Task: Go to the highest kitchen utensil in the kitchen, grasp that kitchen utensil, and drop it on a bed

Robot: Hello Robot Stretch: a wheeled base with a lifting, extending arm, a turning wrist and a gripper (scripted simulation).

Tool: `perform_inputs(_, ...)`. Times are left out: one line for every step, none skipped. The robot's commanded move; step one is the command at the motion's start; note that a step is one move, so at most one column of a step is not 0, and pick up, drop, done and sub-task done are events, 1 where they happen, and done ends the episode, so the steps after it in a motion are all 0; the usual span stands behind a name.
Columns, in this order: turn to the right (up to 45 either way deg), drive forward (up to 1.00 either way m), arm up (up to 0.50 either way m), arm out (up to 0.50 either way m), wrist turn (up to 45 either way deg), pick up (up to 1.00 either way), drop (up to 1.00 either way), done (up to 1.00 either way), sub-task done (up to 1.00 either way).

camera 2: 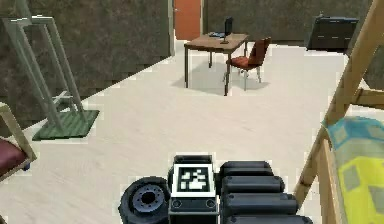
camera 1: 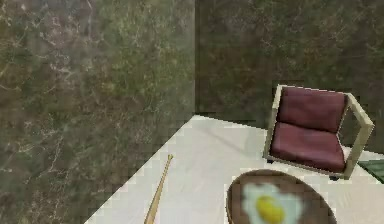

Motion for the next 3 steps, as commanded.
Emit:
perform_inputs(-45.0,0.0,0.0,0.0,0.0,0.0,0.0,0.0,0.0)
perform_inputs(-45.0,0.0,0.0,0.0,0.0,0.0,0.0,0.0,0.0)
perform_inputs(-45.0,0.0,0.0,0.0,0.0,0.0,0.0,0.0,0.0)
